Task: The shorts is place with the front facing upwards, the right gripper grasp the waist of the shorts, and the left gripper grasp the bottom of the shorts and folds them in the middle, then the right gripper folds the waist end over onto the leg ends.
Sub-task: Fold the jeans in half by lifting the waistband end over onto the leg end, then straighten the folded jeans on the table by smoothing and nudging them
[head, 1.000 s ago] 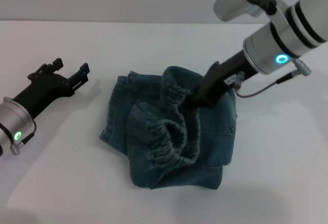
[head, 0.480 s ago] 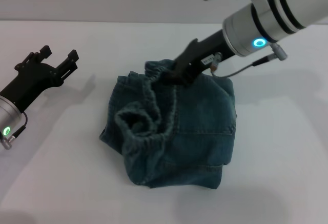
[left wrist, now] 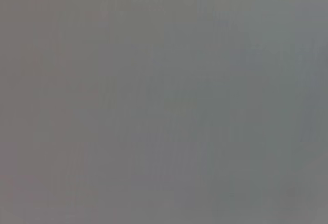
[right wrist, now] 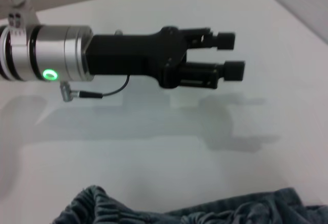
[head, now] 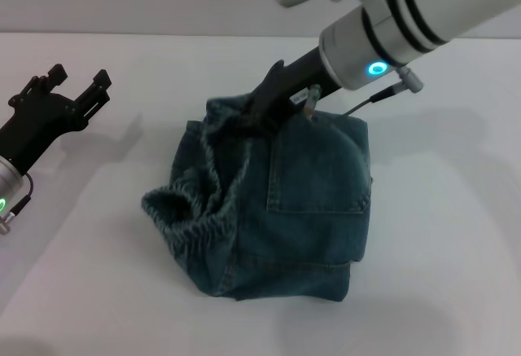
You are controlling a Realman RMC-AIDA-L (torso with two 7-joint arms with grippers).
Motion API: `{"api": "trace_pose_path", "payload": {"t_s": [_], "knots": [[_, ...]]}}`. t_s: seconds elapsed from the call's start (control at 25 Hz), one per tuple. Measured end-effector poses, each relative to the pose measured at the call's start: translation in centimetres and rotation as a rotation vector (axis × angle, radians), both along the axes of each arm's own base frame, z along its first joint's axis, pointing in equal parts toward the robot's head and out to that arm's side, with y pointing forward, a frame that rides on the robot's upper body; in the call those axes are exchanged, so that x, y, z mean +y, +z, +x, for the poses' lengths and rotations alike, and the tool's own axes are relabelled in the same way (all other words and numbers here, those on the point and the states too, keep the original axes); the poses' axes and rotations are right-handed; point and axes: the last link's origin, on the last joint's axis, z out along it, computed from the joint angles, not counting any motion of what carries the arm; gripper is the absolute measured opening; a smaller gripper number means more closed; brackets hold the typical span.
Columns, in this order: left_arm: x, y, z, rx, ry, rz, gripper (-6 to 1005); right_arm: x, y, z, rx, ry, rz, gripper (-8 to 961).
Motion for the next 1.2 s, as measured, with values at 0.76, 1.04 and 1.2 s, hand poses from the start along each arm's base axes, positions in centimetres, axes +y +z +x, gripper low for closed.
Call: {"api": "trace_pose_path", "payload": {"t_s": [0.76, 1.04, 1.2], "knots": [[0.1, 0.2, -0.4, 0.037, 0.012, 0.027, 783, -0.2, -0.1, -1.5, 0.135, 0.074, 0.022, 491], [0.1, 0.5, -0.6, 0.039, 0.022, 0.042, 783, -2.6, 0.3, -1.9, 0.155, 0.095, -0.140, 510], [0.0, 0.6, 0.0, 0.008, -0.016, 0.024, 783, -3.0, 1.1, -0.9, 0.149, 0.079, -0.132, 510]]}}
